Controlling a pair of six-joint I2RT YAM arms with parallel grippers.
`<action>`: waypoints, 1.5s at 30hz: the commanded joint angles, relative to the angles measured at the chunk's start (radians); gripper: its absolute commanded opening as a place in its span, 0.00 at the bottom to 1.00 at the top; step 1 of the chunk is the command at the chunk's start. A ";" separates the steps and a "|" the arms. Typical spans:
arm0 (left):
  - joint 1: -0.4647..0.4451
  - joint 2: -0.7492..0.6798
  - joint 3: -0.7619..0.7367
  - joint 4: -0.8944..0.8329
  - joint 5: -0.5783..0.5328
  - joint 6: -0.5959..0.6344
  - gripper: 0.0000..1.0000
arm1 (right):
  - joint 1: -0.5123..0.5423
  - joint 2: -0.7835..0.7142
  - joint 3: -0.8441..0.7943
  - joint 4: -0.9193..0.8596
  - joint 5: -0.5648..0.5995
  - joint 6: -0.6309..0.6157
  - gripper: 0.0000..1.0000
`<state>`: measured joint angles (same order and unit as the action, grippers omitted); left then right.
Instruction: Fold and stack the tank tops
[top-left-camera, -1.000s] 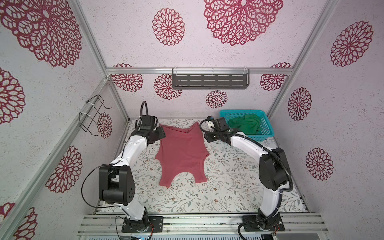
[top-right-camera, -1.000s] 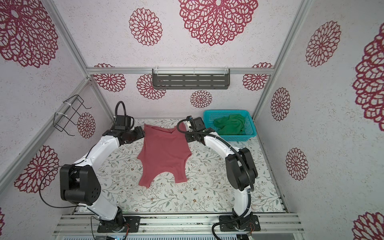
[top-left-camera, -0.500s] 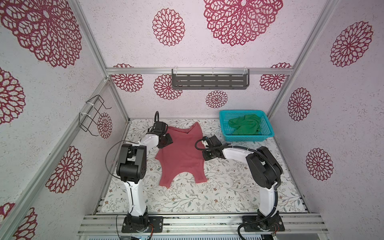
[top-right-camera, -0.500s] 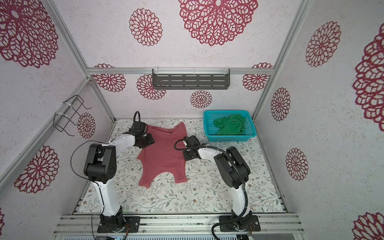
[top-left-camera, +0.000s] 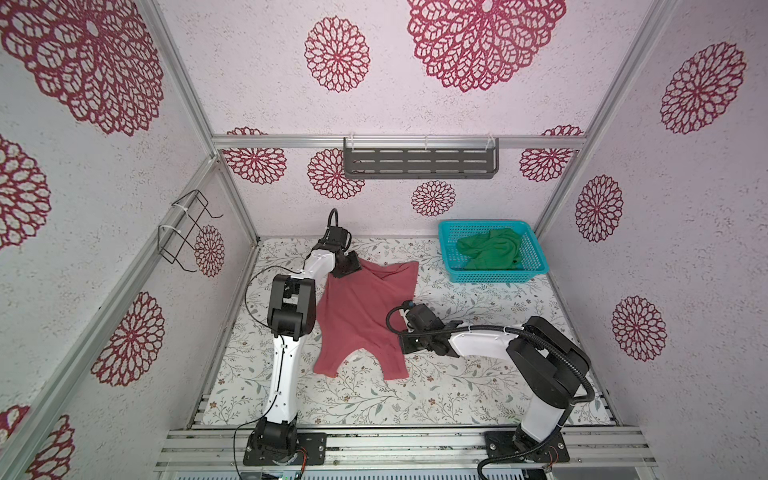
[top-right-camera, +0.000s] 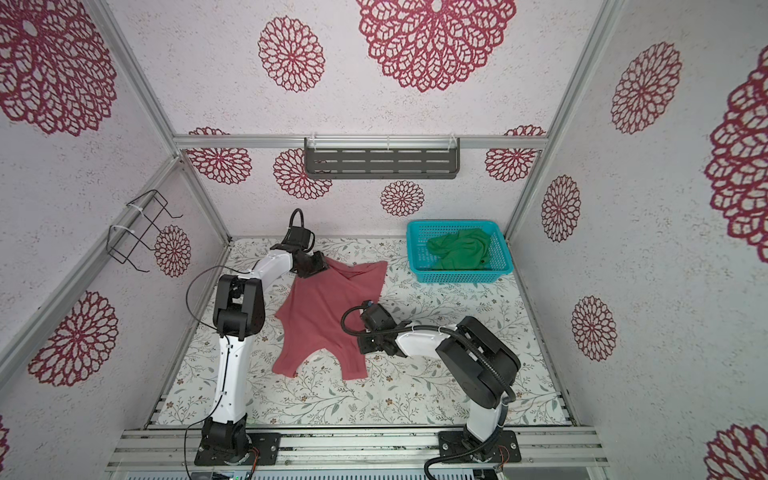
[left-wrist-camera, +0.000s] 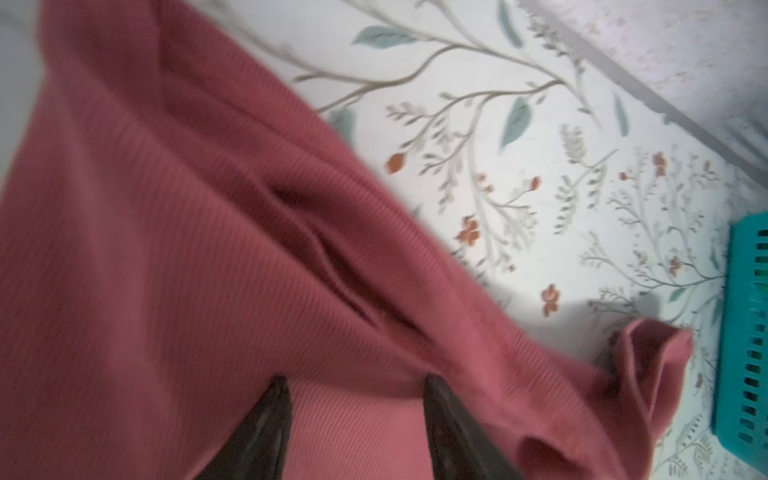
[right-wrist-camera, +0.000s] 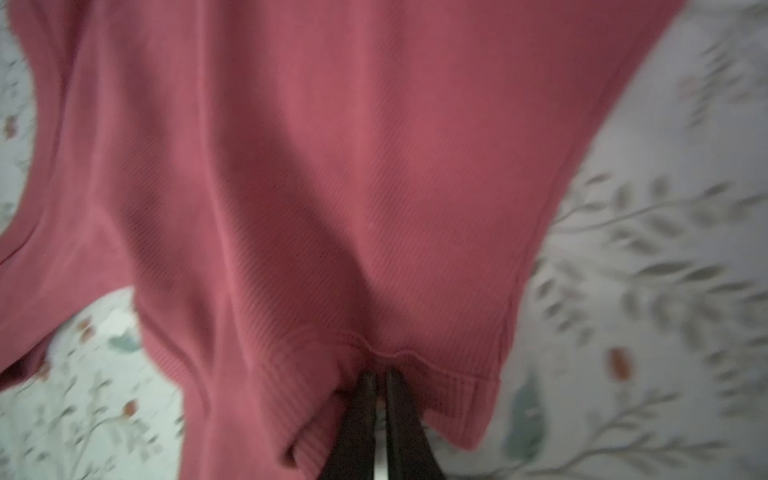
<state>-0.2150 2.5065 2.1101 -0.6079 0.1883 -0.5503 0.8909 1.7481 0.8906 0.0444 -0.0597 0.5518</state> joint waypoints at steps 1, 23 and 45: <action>-0.085 0.109 0.139 -0.172 0.131 0.117 0.57 | 0.061 -0.101 -0.009 -0.025 -0.032 0.126 0.16; -0.067 -0.692 -0.869 0.237 -0.058 -0.102 0.61 | -0.347 0.165 0.436 -0.200 0.051 -0.352 0.16; 0.026 -0.113 -0.298 -0.029 0.043 0.045 0.47 | -0.270 0.015 0.041 -0.243 0.086 -0.132 0.11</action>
<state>-0.1829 2.2936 1.7283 -0.4915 0.2070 -0.5808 0.5735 1.8187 1.0008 -0.0654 0.0292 0.3286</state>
